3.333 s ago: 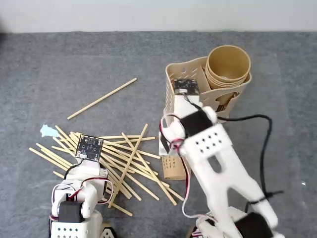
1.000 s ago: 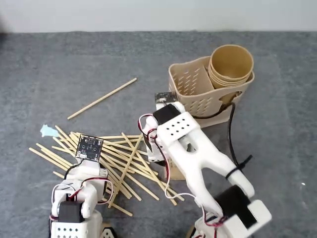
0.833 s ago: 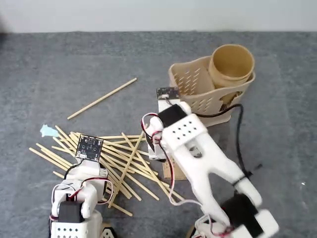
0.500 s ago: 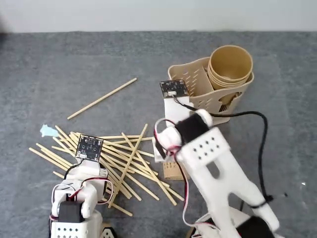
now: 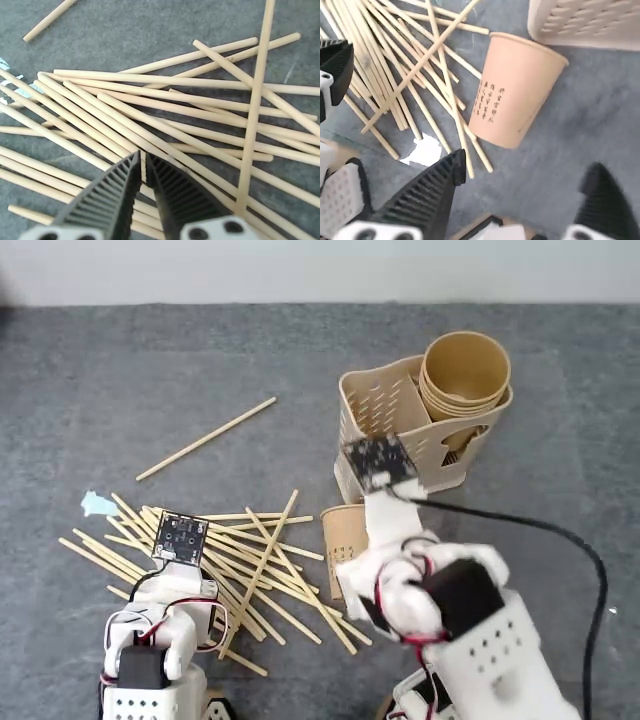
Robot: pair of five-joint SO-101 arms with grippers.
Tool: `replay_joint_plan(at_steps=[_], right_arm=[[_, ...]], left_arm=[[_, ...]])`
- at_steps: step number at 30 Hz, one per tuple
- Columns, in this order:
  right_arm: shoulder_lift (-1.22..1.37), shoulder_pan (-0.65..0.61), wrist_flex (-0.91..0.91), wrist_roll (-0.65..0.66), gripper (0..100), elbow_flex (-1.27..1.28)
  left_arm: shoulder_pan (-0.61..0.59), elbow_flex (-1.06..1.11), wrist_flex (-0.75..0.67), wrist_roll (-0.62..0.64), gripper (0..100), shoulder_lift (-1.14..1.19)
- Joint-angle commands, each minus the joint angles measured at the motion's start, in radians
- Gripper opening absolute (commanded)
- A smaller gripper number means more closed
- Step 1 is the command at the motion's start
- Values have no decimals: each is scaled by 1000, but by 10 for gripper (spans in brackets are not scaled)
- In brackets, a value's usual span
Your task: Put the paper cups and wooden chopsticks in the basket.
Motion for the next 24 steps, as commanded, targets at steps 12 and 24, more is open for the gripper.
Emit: replay_joint_plan(at_steps=[12,24], right_arm=[[87,-13,-406,-11,411,281],[248,-13,-558,-57,412,384]], left_arm=[[6,-18,3,8,14,-15],[6,-18,3,8,14,-15]])
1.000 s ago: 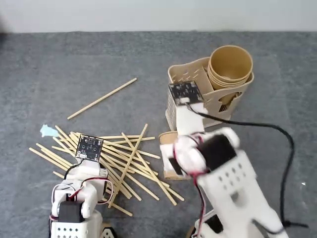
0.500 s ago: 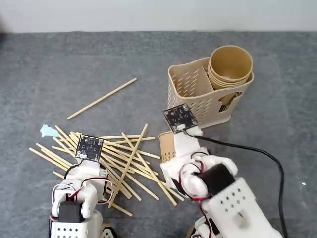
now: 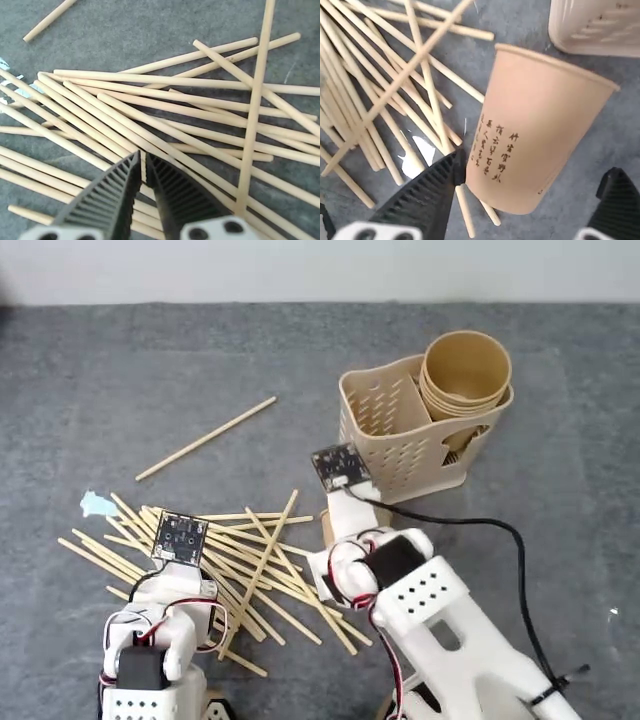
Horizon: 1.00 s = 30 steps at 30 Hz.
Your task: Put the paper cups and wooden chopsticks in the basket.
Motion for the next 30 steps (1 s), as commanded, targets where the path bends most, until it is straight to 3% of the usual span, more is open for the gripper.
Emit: replay_joint_plan(at_steps=[1,8,17,30], right_arm=[[-21,-7,-74,-11,412,69],[-101,-5,-200,-8,412,163],[56,13,-334,-9,412,192],[97,36,-332,2,383,190]], left_arm=[[6,-18,3,8,14,-15],[6,-18,3,8,14,-15],[6,-18,3,8,14,-15],[6,-18,3,8,14,-15]])
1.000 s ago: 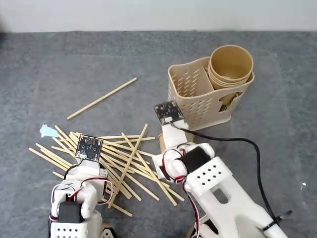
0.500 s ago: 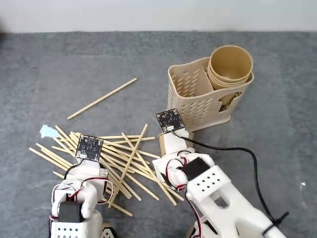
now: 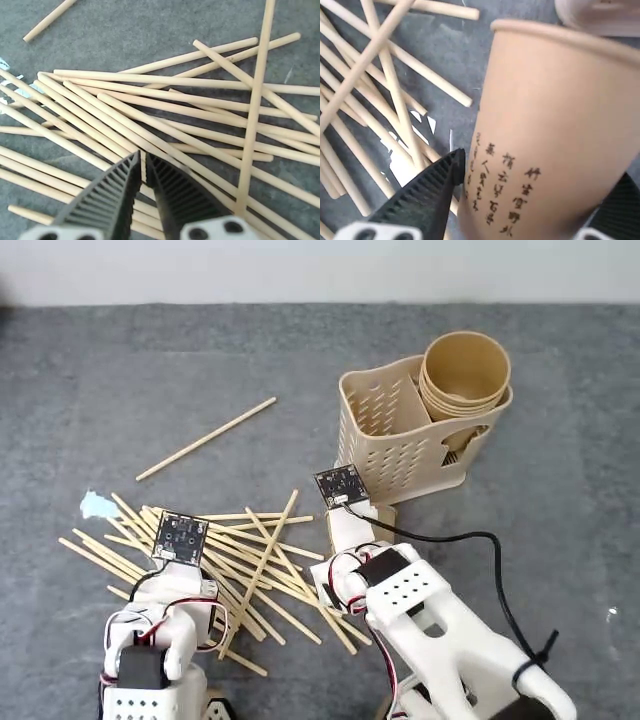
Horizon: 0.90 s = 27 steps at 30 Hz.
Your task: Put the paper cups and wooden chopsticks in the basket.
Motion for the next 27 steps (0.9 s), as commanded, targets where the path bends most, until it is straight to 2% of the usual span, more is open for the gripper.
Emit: replay_joint_plan(at_steps=[1,7,11,18,23,27], right_arm=[[-53,12,-4,15,359,-6],[-73,15,4,40,220,-6],[-77,12,59,40,219,-35],[-213,10,289,48,219,-204],[-392,8,410,144,219,-318],[-507,13,435,218,219,-411]], left_arm=[[6,-18,3,8,14,-15],[6,-18,3,8,14,-15],[6,-18,3,8,14,-15],[6,-18,3,8,14,-15],[6,-18,3,8,14,-15],[6,-18,3,8,14,-15]])
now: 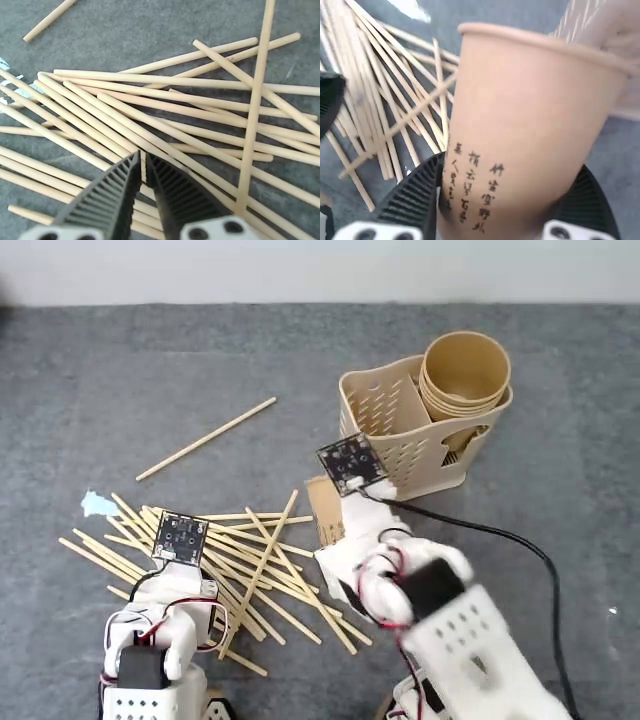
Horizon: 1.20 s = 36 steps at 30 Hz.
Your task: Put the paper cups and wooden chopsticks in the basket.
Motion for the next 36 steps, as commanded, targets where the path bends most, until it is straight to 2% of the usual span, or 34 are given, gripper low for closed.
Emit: replay_joint_plan(at_steps=[1,6,10,16,21,31,36], right_arm=[[-108,16,18,64,219,-135],[-124,76,4,95,219,-295],[-124,189,-113,180,219,-381],[-91,352,-394,308,219,-364],[16,476,-613,325,219,-307],[231,568,-1161,345,219,-89],[331,599,-1345,354,219,-9]], left_arm=[[6,-18,3,8,14,-15],[6,-18,3,8,14,-15],[6,-18,3,8,14,-15],[6,-18,3,8,14,-15],[6,-18,3,8,14,-15],[6,-18,3,8,14,-15],[6,-18,3,8,14,-15]])
